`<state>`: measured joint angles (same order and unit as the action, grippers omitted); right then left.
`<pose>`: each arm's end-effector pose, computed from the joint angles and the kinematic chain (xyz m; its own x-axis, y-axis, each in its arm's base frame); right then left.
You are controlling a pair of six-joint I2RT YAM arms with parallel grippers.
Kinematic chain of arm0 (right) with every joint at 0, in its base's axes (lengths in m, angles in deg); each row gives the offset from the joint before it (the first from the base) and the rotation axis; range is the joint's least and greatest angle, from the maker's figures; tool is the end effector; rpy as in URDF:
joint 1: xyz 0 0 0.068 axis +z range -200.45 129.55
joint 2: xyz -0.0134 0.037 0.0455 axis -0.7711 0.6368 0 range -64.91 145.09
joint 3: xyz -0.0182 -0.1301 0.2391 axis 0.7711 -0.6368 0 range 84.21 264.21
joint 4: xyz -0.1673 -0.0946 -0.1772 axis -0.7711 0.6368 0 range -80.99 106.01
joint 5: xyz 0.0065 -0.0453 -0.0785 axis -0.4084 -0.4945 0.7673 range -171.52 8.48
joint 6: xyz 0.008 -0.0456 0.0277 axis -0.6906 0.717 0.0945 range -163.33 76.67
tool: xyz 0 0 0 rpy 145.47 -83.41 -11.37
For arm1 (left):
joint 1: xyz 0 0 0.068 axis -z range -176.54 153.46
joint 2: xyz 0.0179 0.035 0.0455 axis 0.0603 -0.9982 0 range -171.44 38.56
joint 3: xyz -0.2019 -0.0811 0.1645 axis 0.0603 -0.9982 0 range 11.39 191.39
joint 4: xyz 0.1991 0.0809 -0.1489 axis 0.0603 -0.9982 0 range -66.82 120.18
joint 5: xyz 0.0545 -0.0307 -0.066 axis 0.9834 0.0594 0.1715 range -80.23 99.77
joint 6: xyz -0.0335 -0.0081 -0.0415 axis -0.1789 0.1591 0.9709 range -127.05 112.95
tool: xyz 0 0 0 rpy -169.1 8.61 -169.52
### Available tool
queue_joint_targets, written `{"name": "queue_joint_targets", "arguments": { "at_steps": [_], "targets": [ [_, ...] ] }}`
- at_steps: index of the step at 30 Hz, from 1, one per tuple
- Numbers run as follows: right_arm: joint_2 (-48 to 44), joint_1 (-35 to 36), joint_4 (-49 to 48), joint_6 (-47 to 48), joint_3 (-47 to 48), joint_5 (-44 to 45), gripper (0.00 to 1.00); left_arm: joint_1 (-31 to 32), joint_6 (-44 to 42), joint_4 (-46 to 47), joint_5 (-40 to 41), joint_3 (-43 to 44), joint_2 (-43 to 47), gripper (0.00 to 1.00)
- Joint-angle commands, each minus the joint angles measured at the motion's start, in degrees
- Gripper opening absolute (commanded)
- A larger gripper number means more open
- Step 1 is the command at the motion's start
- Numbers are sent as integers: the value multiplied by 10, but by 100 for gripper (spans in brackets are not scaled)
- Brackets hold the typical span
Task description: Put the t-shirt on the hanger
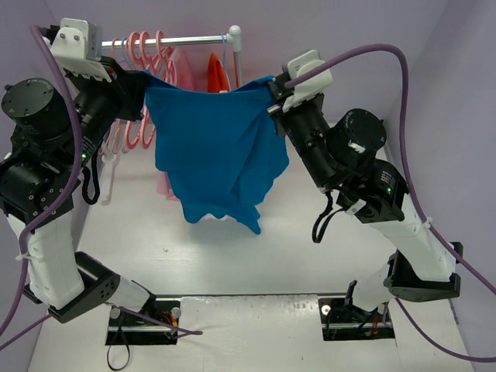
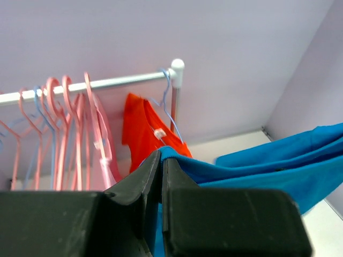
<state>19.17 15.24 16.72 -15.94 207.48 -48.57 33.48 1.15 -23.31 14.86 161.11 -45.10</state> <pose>0.1137 0.2047 0.6316 0.4548 0.0692 -0.8879 -0.4106 0.9010 -0.1401 0.1246 -0.0685 0.6479 0.1262 -0.2370 -0.9633 0.4460 0.8810 -0.1583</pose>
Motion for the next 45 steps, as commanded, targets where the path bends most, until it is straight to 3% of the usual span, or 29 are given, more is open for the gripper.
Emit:
{"name": "queue_joint_targets", "arguments": {
  "at_steps": [1,5,10,14,20,25,32,37,41,43,45],
  "targets": [
    [1,0,-96,82,35,-31,0,1,-47,77,5,11,12,0],
    [11,-4,-125,132,40,-29,0,1,-74,150,20,-50,44,0],
    [19,-16,-131,170,30,-34,0,1,-60,156,24,-72,33,0],
    [-26,-35,-132,141,-68,-27,0,1,-27,157,38,-151,65,0],
    [-162,-79,-132,-37,-347,-61,0,1,19,159,18,-379,171,0],
    [-266,-78,-131,-225,-580,-95,0,2,102,167,-34,-644,256,0],
    [-284,-74,-145,-396,-782,-158,0,6,215,274,-46,-987,361,0],
    [-269,-72,-204,-457,-897,-169,0,10,239,339,-37,-1090,375,0],
    [-261,-71,-212,-511,-944,-188,1,12,260,345,-42,-1111,380,0],
    [-269,-70,-212,-519,-950,-192,13,12,262,342,-48,-1112,385,12],
    [-286,-69,-206,-513,-937,-188,39,12,255,323,-65,-1095,395,38]
  ]
}}
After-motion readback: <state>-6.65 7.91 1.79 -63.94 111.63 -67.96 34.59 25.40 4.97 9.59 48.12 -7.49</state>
